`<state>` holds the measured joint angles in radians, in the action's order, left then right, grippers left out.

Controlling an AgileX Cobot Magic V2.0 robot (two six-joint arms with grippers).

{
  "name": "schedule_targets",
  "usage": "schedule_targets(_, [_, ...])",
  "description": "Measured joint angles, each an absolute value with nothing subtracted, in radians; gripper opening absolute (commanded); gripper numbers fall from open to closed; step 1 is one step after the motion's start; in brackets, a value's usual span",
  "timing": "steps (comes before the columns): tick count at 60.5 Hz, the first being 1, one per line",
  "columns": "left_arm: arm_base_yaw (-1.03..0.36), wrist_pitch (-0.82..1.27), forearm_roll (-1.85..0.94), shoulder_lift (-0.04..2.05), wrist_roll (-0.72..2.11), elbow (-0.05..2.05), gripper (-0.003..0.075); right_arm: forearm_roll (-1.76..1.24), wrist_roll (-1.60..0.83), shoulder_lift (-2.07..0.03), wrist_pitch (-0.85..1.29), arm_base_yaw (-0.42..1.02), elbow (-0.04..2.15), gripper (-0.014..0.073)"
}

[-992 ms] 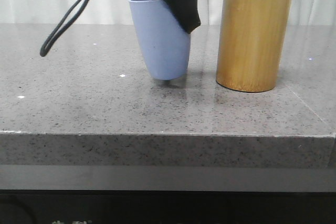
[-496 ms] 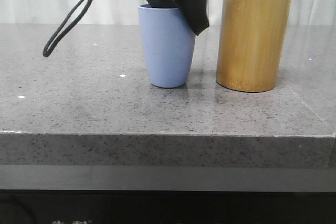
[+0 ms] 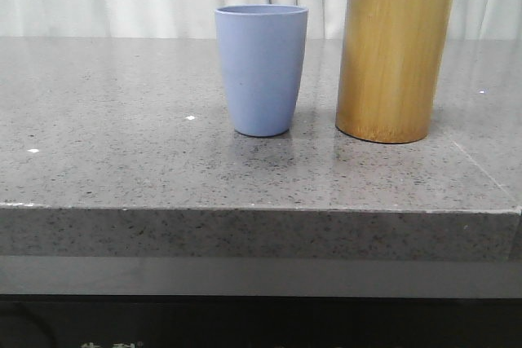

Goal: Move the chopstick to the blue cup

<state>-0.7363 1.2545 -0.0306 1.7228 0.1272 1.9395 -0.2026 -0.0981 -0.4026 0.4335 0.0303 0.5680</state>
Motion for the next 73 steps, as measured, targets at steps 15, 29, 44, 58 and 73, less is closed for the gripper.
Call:
schedule_targets(15, [-0.593,1.260,0.008,1.582,0.120,1.832,0.0027,-0.203,-0.098,-0.403,0.433,0.030,0.568,0.0631])
schedule_targets(29, [-0.389,1.260,0.011,1.447,0.118,1.660,-0.0019,-0.203,-0.098,-0.403,0.433,0.030,0.568,0.0631])
schedule_targets(44, [-0.186,1.204,0.013,1.248,0.080,1.410,-0.0019,-0.203,-0.098,-0.403,0.433,0.030,0.568,0.0631])
schedule_targets(58, [-0.058,0.956,0.015,0.956,0.046,1.094,-0.0019,-0.203,-0.098,-0.403,0.433,0.030,0.568,0.0631])
schedule_targets(73, [-0.050,0.709,0.011,0.588,0.041,0.737,-0.0019,-0.203,-0.098,-0.403,0.433,0.030,0.568,0.0631])
